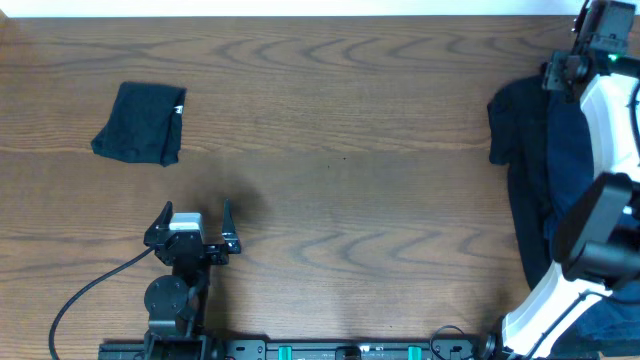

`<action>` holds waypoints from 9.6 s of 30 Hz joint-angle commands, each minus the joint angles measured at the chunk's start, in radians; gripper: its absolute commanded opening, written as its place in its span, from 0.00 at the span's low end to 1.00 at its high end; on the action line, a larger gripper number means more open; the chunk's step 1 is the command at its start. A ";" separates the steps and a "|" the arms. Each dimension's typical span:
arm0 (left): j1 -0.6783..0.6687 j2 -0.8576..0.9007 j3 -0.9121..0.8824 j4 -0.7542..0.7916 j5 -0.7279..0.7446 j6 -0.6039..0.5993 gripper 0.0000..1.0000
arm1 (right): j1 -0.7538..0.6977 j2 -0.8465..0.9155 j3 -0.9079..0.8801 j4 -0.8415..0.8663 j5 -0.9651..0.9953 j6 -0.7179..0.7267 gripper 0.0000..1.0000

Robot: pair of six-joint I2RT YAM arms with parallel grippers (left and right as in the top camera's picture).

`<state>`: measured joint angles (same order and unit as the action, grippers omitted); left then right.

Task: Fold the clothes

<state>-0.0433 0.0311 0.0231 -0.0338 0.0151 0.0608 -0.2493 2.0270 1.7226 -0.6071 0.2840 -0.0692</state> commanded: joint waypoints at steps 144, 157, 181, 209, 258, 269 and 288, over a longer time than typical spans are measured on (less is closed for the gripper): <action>-0.004 -0.001 -0.019 0.029 0.026 -0.039 0.98 | 0.282 -0.175 -0.069 -0.575 -0.284 0.237 0.99; -0.004 0.103 0.219 0.059 0.393 -0.114 0.98 | 0.282 -0.175 -0.069 -0.575 -0.284 0.237 0.99; -0.165 1.458 1.208 -0.678 0.393 -0.115 0.98 | 0.282 -0.175 -0.069 -0.574 -0.284 0.237 0.99; -0.294 1.888 1.206 -0.382 0.393 -0.126 0.06 | 0.282 -0.175 -0.069 -0.575 -0.284 0.237 0.99; -0.283 2.023 1.205 -0.748 -0.005 -0.850 0.06 | 0.282 -0.175 -0.069 -0.575 -0.284 0.237 0.99; -0.283 1.946 1.234 -0.743 -0.004 -0.742 0.06 | 0.282 -0.175 -0.069 -0.575 -0.284 0.237 0.99; -0.283 1.622 1.250 -0.952 -0.008 -0.539 0.06 | 0.282 -0.175 -0.069 -0.575 -0.284 0.237 0.99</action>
<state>-0.3336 1.6550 1.2774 -0.9752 0.0216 -0.5175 0.0402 1.8427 1.6508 -1.1816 -0.0036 0.1715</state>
